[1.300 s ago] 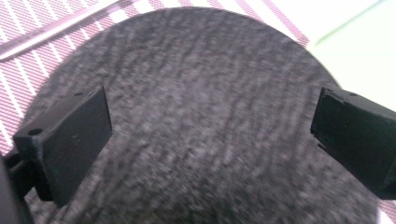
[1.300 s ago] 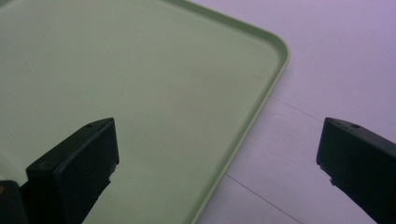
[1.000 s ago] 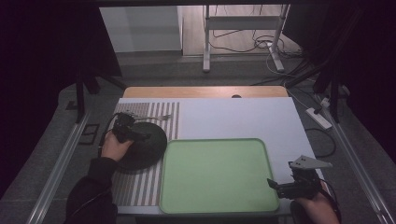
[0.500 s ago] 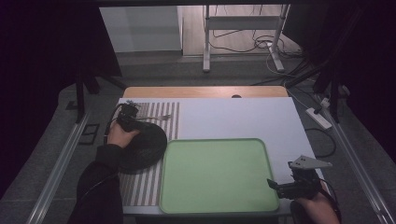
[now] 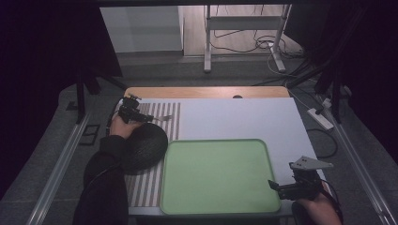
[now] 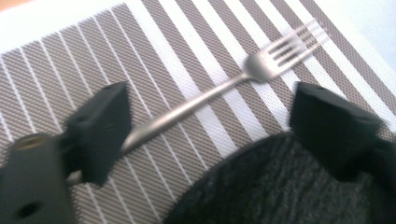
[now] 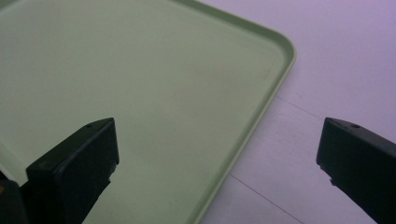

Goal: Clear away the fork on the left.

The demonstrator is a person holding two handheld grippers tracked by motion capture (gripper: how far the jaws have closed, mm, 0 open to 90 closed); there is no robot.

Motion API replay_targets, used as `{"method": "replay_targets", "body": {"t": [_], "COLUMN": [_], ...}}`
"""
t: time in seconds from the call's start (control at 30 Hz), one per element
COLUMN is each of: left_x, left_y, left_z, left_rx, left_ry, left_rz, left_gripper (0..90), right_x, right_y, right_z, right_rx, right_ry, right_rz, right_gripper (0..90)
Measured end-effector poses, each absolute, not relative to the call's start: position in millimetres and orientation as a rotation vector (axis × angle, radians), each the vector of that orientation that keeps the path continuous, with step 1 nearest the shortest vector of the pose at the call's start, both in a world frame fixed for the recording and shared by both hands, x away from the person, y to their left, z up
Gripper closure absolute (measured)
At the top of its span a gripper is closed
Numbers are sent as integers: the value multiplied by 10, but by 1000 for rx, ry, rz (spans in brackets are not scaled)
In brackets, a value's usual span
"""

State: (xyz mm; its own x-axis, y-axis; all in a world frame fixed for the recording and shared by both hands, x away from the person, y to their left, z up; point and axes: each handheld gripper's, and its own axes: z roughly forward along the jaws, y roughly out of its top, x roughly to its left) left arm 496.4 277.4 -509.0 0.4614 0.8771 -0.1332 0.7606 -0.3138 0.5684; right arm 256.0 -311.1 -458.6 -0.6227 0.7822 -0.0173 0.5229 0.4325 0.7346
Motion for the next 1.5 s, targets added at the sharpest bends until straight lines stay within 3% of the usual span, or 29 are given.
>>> {"method": "replay_targets", "body": {"t": [0.1,0.13,0.23,0.27,0.6,0.97,1.3,1.5], "left_x": [5022,5040,5103,5125,5160,4960,4933,4953], "left_y": [2829,2839,2860,2865,2943,3105,3144,3165], "left_z": [-5101,-5109,-5156,-5171,-5245,-5207,-5197,-5127], "left_rx": [2121,2122,2130,2138,2224,2276,2291,2208], "left_ry": [1410,1428,1466,1474,1554,1515,1498,1519], "left_rz": [250,243,252,260,335,136,104,168], "left_gripper": [465,581,773,874,889,889,887,688], "right_x": [2559,2559,2557,2558,2557,2551,2548,2549], "right_y": [-3110,-3110,-3108,-3107,-3111,-3084,-3070,-3073], "right_z": [-4586,-4586,-4586,-4586,-4586,-4588,-4589,-4590], "right_rx": [1112,1109,1108,1107,1104,1071,1053,1053], "right_ry": [2336,2337,2339,2340,2343,2360,2373,2371], "right_rz": [1009,1010,1012,1010,1015,1002,997,1000], "right_gripper": [0,0,0,0,0,0,0,0]}}
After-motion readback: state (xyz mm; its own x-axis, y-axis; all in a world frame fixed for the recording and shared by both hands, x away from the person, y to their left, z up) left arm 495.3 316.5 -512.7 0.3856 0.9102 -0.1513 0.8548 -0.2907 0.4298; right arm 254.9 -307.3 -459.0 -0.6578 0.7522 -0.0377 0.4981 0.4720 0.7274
